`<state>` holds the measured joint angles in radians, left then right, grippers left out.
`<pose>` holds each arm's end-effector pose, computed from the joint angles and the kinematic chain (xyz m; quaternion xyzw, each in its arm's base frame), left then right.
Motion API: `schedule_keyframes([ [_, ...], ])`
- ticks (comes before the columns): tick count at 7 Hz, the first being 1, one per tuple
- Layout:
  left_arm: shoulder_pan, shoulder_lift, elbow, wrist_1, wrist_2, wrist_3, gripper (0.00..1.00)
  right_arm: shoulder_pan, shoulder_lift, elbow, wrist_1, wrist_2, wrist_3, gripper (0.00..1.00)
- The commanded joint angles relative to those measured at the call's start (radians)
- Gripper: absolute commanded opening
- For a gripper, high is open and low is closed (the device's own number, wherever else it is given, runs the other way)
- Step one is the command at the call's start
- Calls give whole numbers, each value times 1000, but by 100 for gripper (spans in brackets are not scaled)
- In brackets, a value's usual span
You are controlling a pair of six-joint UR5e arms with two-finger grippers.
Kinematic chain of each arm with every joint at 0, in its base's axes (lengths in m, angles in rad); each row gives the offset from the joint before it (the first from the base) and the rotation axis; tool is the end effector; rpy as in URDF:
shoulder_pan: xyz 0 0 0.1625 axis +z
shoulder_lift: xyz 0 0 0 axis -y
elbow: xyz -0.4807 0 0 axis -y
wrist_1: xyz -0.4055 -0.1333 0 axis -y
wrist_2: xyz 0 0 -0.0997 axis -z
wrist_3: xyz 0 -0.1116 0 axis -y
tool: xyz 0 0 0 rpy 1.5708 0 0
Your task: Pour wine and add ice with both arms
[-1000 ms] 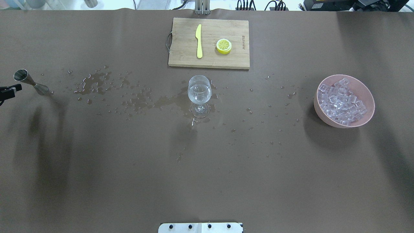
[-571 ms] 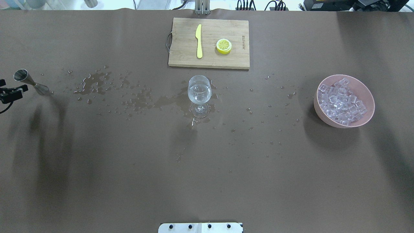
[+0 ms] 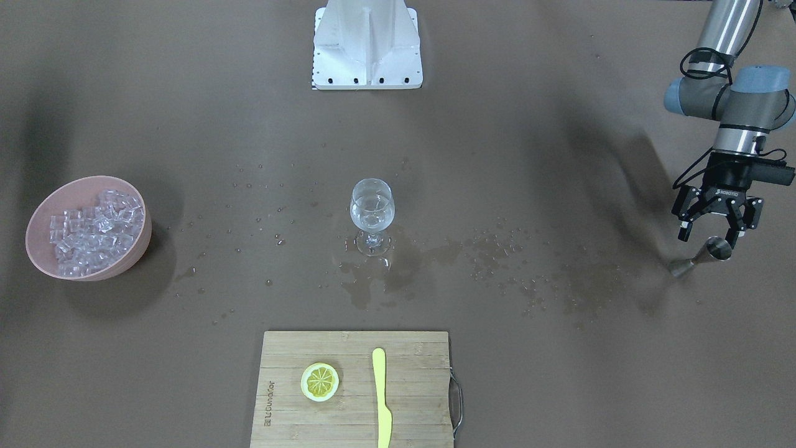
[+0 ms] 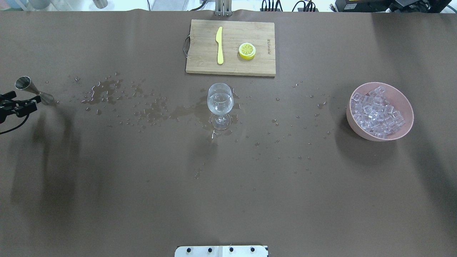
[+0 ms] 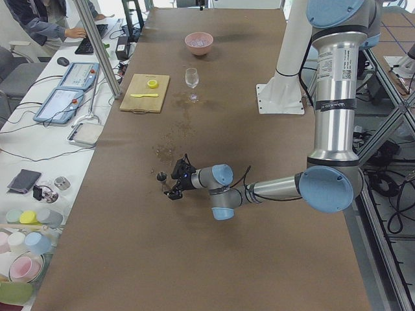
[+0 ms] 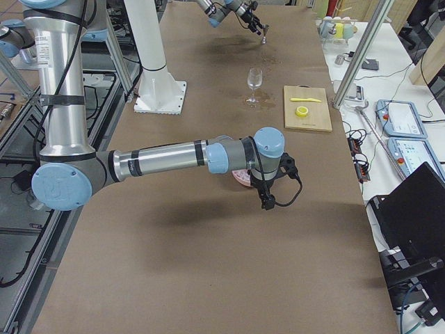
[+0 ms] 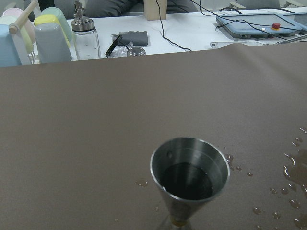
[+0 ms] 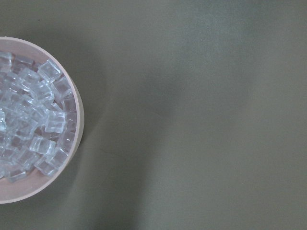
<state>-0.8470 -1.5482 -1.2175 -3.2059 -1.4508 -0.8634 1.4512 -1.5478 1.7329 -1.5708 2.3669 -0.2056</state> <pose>0.2228 -0.4735 0.7310 0.4467 0.3850 -0.0915 0.8024 -0.0091 -0.5247 0.6268 0.1017 -0.3819 -0.1839 0.9000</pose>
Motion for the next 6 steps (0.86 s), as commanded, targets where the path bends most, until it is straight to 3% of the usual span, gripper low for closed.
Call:
schedule_keyframes([
  [1,14,-62,62,-2,40,0,95,-2,0,-1,0,0,0,100],
  [4,14,-93,118,-3,52,9,91,-3,2,-1,0,0,0,100],
  [5,16,-93,118,-3,52,9,78,-3,2,-1,0,0,0,100],
  [6,16,-95,112,-5,52,-2,47,-3,2,2,0,0,0,100],
])
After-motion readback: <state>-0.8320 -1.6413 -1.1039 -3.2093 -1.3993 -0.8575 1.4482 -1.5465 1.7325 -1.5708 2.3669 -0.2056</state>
